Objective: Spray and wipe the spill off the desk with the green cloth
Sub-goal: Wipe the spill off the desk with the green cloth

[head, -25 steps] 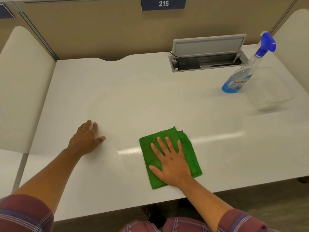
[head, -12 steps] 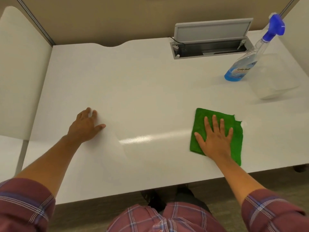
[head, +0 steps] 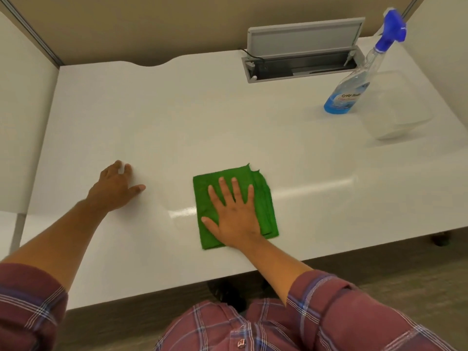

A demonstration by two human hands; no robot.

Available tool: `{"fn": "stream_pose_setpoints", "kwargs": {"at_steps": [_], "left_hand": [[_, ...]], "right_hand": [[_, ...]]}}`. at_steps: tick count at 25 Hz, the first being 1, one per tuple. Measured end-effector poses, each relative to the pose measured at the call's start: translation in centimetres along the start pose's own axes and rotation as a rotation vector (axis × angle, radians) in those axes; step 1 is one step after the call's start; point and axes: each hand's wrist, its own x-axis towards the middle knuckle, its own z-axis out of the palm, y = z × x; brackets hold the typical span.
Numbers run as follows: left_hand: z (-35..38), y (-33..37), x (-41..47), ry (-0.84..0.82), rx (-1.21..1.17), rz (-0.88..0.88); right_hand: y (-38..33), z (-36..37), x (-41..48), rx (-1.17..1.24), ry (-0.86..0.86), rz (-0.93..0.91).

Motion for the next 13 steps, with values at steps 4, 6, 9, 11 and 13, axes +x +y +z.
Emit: {"fn": "stream_pose_setpoints", "kwargs": {"at_steps": [4, 6, 9, 11, 13], "left_hand": [[0.0, 0.3, 0.1, 0.006, -0.022, -0.01], [0.1, 0.0, 0.2, 0.013, -0.001, -0.002], [-0.5, 0.4, 0.2, 0.0, -0.001, -0.004], [-0.8, 2.4, -0.1, 0.006, -0.023, 0.041], [-0.5, 6.0, -1.0, 0.038, -0.032, 0.098]], "right_hand": [[4.2, 0.5, -2.8, 0.011, 0.042, -0.053], [6.9, 0.3, -3.5, 0.009, 0.056, -0.007], [11.3, -0.4, -3.8, 0.0, 0.068, 0.06], [14.6, -0.8, -3.8, -0.01, 0.078, 0.12], [18.0, -1.1, -3.6, -0.023, 0.081, 0.192]]}}
